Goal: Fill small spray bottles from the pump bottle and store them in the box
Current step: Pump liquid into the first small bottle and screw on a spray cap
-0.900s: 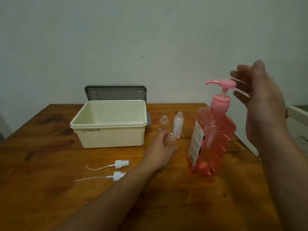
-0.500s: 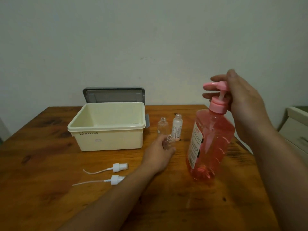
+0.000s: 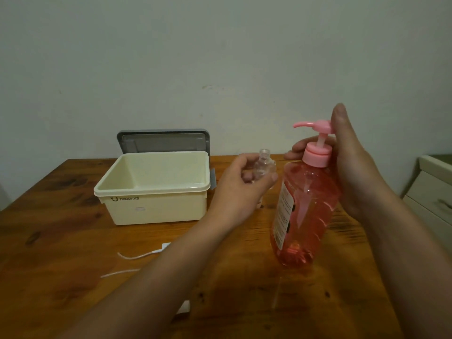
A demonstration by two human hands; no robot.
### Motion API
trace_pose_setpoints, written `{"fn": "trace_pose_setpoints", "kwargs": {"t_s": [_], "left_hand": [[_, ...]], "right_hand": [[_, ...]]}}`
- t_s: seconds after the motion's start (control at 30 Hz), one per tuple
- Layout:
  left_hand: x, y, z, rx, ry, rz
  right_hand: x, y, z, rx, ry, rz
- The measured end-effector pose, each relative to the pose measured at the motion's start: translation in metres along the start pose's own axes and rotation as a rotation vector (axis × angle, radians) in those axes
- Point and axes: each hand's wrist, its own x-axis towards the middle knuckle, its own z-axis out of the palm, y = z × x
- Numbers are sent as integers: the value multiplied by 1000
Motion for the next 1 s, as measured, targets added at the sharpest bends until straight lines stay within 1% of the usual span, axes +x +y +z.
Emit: {"fn": "trace_pose_setpoints", "kwargs": {"t_s": [0.2,0.37,0.83,1.0], "left_hand": [[5,17,2,-24,-7,55],[8,24,3,-52,0,56],[12,36,5,-60,32,196],[13,40,4,-175,30,213]], "right_hand": [[0,-1,0,31,-34,11],[-4,-4,2,63,-72,33],[-5,-6,3,99,-75,69],[-5,-6,4,107,-51,94]]}}
